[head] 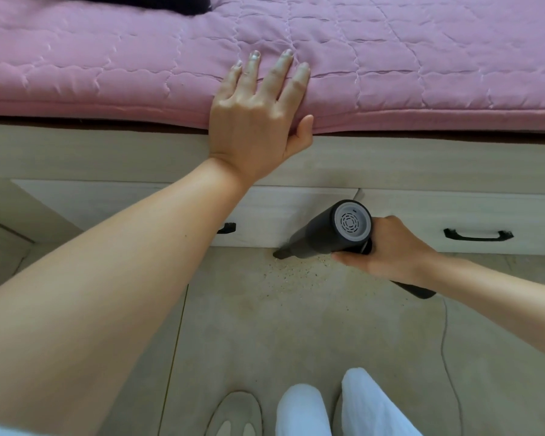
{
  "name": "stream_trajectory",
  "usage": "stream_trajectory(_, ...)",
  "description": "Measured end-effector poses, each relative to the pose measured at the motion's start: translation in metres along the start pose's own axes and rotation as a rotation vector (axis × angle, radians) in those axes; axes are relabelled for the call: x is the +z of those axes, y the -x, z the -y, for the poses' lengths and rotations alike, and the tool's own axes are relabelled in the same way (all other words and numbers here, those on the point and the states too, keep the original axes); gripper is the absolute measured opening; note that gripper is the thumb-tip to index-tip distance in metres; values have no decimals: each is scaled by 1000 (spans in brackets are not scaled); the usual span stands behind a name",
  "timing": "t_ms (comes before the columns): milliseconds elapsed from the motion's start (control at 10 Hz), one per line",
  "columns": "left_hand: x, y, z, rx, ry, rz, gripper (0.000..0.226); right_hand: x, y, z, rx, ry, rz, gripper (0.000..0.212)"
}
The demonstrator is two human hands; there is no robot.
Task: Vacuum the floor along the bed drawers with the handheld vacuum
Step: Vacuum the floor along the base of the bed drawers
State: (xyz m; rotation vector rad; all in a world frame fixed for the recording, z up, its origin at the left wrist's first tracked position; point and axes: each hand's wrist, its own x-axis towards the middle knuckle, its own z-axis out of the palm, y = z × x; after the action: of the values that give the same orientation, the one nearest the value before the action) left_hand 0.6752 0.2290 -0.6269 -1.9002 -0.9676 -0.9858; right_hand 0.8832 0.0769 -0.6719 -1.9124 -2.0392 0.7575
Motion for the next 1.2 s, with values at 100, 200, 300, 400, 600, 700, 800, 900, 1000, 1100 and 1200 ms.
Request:
stream_trajectory(100, 1, 0, 0, -12, 5, -17, 50, 4, -3, 1, 5, -16, -6, 23)
stream_trajectory(200, 2, 1, -1, -24, 16, -29, 50, 8, -5, 4, 1, -29, 4, 24)
stream_trajectory(300, 3, 1, -2, -34, 27, -39, 49, 12, -5, 8, -4, -45, 24, 25)
stream_trajectory(400, 4, 1, -1, -45, 30, -46, 49, 16, -7, 11, -19, -40, 27, 29)
stream_trajectory(600, 4, 1, -3, -62, 51, -40, 49, 15, -7, 16, -54, -22, 36, 29)
stream_trajectory(700, 4, 1, -3, -69, 55, -41, 49, 12, -6, 15, -53, -31, 55, 20)
stream_trajectory(800, 4, 1, -4, -66, 56, -46, 49, 9, -1, 18, -58, -30, 67, 27)
stream_trajectory(900, 5, 1, -4, -66, 53, -49, 49, 8, 2, 16, -50, -43, 88, 26)
stream_trajectory(1000, 5, 1, -3, -70, 59, -49, 49, 9, 6, 12, -37, -54, 108, 22)
stream_trajectory(1100, 4, 0, -3, -67, 57, -55, 49, 9, 7, 10, -40, -61, 116, 24)
stream_trajectory(1200, 4, 0, -3, -61, 51, -54, 49, 6, 9, 13, -57, -63, 146, 24)
